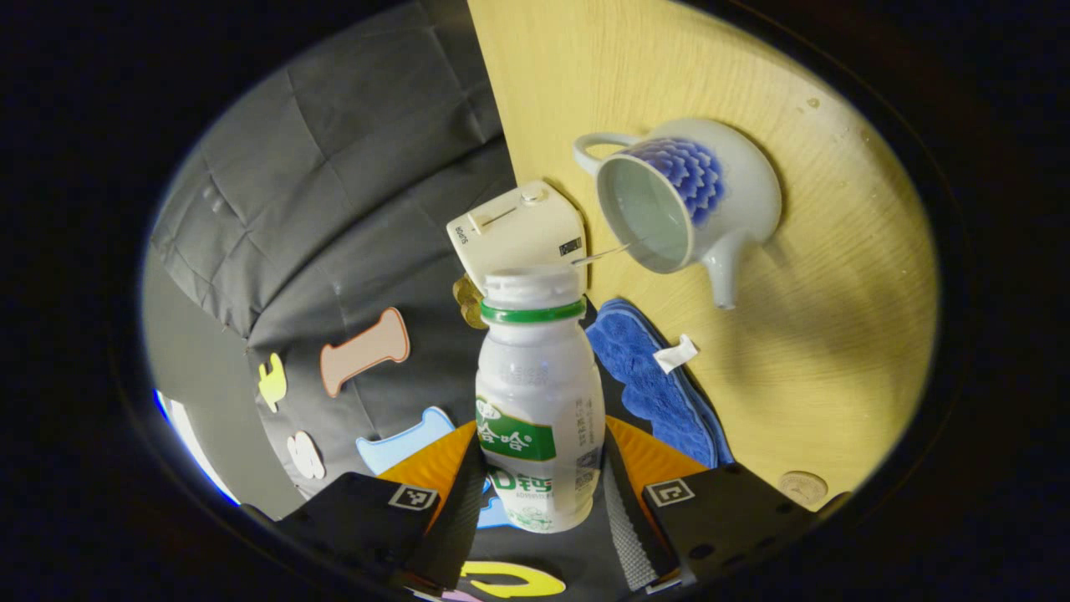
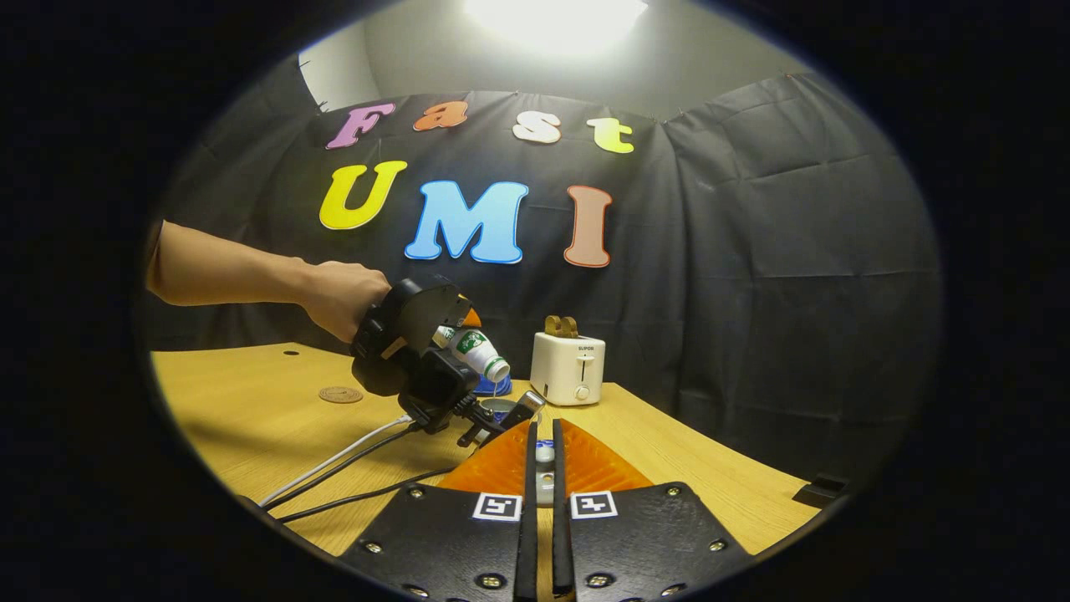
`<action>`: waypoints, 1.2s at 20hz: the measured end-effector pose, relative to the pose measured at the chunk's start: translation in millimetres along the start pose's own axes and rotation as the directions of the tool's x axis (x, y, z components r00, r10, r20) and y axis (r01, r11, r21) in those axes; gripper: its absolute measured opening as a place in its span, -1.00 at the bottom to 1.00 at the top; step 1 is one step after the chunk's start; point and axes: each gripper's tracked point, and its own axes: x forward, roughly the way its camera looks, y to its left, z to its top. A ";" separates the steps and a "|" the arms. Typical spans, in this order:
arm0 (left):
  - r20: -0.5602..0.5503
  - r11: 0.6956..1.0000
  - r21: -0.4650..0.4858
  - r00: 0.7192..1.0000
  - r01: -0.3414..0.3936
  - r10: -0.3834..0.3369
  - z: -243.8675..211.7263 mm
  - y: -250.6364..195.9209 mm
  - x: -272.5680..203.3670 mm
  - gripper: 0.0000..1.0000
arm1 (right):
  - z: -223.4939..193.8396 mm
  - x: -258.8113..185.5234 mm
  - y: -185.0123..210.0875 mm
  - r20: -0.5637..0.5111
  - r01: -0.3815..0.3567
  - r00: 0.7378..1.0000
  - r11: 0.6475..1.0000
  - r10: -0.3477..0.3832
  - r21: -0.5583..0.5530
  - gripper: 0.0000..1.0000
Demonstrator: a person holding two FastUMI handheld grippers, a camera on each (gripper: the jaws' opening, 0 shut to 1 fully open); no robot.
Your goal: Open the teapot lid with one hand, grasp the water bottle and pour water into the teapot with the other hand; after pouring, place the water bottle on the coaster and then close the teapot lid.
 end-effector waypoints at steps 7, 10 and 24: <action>0.012 0.998 -0.063 1.000 0.022 -0.021 2.2 -10.5 2.1 0.51 | -2.9 0.6 0.5 -0.009 -0.002 1.000 1.000 0.002 -0.006 -0.86; 0.017 0.993 -0.109 0.999 0.039 -0.038 -0.1 -17.6 2.8 0.62 | -2.9 0.4 1.6 -0.007 -0.001 1.000 1.000 0.001 -0.005 -0.86; 0.058 0.963 -0.258 0.996 0.082 -0.069 11.5 -39.3 -2.5 0.61 | -5.0 4.9 7.2 -0.024 0.001 1.000 1.000 -0.001 -0.021 -0.86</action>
